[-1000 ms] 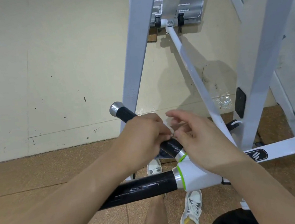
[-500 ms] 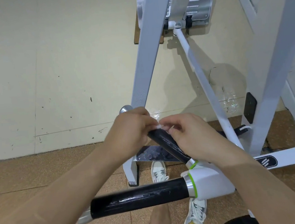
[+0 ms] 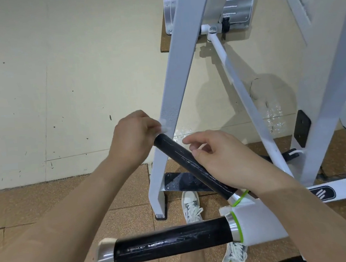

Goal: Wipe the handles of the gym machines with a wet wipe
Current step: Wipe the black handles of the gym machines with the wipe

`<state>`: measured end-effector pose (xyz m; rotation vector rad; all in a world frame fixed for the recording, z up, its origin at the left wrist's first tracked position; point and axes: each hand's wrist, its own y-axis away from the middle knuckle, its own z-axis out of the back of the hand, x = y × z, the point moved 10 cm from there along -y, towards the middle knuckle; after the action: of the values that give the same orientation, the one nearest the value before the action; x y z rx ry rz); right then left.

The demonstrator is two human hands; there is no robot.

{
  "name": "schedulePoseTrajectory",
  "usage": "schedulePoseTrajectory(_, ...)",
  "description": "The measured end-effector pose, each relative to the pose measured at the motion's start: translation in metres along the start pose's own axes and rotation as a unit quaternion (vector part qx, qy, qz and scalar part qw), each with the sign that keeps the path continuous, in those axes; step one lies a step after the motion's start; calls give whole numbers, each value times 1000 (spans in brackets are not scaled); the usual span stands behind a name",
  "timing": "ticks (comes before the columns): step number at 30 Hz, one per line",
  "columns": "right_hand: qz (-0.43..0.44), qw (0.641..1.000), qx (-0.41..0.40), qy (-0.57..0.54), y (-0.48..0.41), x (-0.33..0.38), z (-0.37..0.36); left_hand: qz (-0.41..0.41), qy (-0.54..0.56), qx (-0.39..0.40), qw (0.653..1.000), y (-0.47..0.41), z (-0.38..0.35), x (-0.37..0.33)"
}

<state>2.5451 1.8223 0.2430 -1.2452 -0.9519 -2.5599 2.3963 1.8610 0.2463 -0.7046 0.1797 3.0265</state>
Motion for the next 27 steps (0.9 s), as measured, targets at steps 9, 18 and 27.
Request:
schedulePoseTrajectory(9, 24, 1000, 6, 7, -21, 19, -15, 25, 5, 22, 999, -5, -3, 41)
schedulePoseTrajectory(18, 23, 996, 15, 82, -47, 32, -25, -55, 132, 25, 989, 18, -7, 26)
schedulePoseTrajectory(27, -10, 993, -22, 115, -70, 38, -21, -125, 87, -14, 988, 21, -10, 25)
